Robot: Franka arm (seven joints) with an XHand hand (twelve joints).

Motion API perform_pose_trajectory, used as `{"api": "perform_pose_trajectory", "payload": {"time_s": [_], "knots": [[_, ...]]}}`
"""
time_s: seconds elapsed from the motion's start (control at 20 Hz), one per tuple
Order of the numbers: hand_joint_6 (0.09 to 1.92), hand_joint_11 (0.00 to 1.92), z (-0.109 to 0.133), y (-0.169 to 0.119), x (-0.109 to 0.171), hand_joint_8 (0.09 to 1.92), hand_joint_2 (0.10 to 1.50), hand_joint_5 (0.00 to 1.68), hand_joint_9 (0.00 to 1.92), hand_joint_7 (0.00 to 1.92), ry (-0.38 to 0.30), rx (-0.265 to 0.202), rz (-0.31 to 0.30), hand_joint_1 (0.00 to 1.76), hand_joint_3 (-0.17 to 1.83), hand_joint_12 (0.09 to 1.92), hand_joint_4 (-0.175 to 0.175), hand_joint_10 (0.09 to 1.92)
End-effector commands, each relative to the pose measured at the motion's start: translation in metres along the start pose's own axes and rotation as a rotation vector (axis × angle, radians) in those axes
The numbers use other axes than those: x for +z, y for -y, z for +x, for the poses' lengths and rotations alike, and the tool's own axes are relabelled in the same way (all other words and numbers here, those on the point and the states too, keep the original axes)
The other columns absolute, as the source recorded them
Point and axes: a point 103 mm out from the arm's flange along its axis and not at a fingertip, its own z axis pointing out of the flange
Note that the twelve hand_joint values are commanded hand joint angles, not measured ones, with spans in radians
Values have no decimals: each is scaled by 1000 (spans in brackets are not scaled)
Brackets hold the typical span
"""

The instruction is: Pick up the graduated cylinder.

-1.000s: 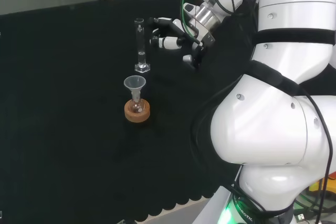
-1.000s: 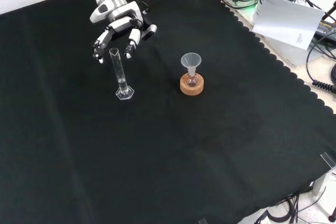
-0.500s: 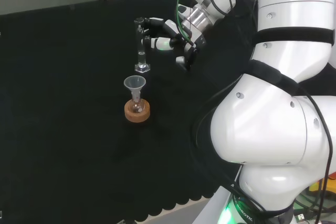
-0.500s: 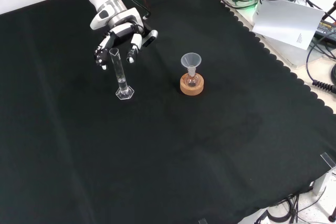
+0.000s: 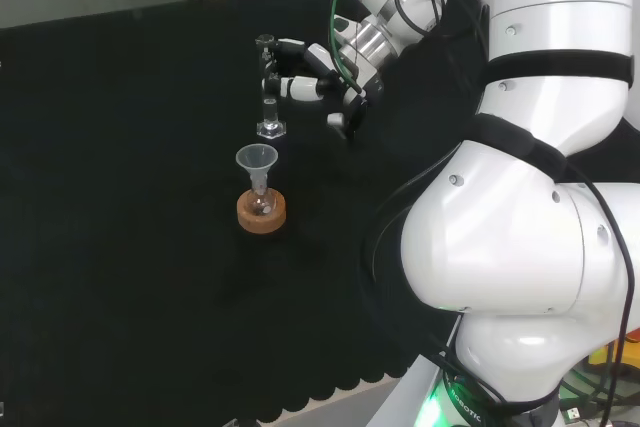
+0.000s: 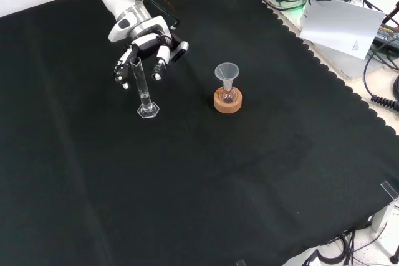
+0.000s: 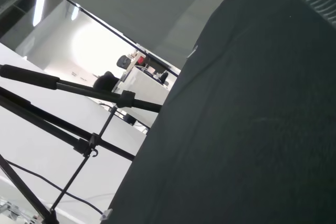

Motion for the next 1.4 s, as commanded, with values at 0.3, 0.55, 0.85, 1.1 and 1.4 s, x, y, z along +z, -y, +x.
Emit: {"api": "perform_pose_trajectory", "payload": {"time_s": [0.3, 0.55, 0.85, 1.1, 1.4], "knots": [[87, 437, -5, -4, 10, 623, 1006, 536, 673, 439, -26, 6, -23, 1013, -175, 1252, -47, 543], [121, 531, -5, -6, 13, 614, 1010, 597, 740, 484, -26, 7, -35, 1029, -175, 1207, -45, 504], [159, 589, -8, -9, 21, 608, 1013, 617, 783, 512, -47, 8, -36, 1035, -175, 1176, -44, 474], [187, 617, -9, -9, 23, 606, 1020, 622, 799, 513, -55, 16, -55, 1042, -175, 1157, -43, 457], [510, 773, -9, -10, 22, 597, 1111, 717, 947, 627, -24, 33, -86, 1068, -175, 1071, -22, 364]]}}
